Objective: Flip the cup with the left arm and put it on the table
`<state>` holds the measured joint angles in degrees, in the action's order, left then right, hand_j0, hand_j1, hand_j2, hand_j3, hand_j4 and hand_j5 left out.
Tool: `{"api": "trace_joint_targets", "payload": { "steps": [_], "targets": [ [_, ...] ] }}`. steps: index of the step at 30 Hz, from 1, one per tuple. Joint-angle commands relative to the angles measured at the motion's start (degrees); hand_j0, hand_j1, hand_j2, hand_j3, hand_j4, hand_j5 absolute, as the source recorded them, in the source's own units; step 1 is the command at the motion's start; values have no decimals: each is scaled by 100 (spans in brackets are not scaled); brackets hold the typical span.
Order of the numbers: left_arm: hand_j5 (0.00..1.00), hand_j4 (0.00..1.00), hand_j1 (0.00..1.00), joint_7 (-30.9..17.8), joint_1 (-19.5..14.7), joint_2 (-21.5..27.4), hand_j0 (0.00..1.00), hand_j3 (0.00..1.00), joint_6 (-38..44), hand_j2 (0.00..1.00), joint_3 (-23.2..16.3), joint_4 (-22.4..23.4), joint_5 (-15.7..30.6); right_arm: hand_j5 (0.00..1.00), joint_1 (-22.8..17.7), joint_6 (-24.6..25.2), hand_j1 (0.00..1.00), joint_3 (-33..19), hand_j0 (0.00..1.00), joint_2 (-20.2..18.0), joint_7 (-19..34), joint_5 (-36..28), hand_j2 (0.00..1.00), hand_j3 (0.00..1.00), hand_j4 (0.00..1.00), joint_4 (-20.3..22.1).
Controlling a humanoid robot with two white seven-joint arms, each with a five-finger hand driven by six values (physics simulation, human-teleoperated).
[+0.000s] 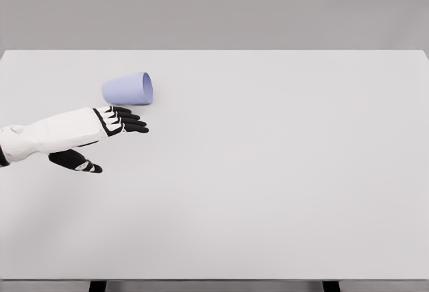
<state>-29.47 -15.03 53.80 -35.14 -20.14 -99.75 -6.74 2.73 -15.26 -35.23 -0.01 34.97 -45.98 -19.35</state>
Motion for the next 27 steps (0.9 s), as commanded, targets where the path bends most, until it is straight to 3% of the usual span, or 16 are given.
{"api": "trace_joint_targets", "payload": {
  "steps": [1,3,6,8,10,13,15,16,18,20,23,27],
  "targets": [
    [100,100,100,3,0,8,100,100,14,100,10,-9,41,100,-35,75,100,16,100,1,3,-7,100,100,100,-42],
    [100,100,100,3,-17,-1,100,100,14,100,10,0,50,100,-18,436,100,16,100,1,3,2,100,100,100,37],
    [100,100,100,3,-272,-63,100,100,14,100,-60,26,550,100,0,427,100,25,100,1,3,10,100,100,100,37],
    [100,100,100,3,-615,-107,100,100,14,100,-455,254,1007,100,0,436,100,25,100,1,3,10,100,100,100,37],
    [100,100,100,3,-721,-159,100,100,14,100,-851,404,1131,100,-9,436,100,34,100,1,3,10,100,100,100,37],
    [100,100,100,91,-738,-247,100,100,14,100,-860,395,1113,100,-9,436,100,34,100,1,3,10,100,100,100,37],
    [100,100,100,205,-598,-537,100,100,14,100,-491,-132,1113,100,0,436,100,34,100,1,3,10,100,100,100,37],
    [100,100,100,275,-571,-599,100,100,665,100,-324,-114,1113,100,-9,436,100,34,100,1,3,10,100,100,100,37],
    [100,100,100,354,-659,-634,100,100,1114,100,-306,-9,1289,100,-9,436,100,34,100,1,3,10,100,100,100,37],
    [100,100,100,398,-957,-1073,100,100,1509,100,-332,693,1333,100,0,436,100,34,100,1,3,10,100,100,100,37],
    [100,100,100,1013,-1468,-1074,100,100,3425,100,-798,1063,1324,100,0,436,100,34,100,1,3,10,100,100,100,37],
    [100,100,100,1057,-1529,-1091,100,100,4296,100,-1097,1318,1193,100,-9,436,100,34,100,1,3,10,100,100,100,37]
  ]
}}
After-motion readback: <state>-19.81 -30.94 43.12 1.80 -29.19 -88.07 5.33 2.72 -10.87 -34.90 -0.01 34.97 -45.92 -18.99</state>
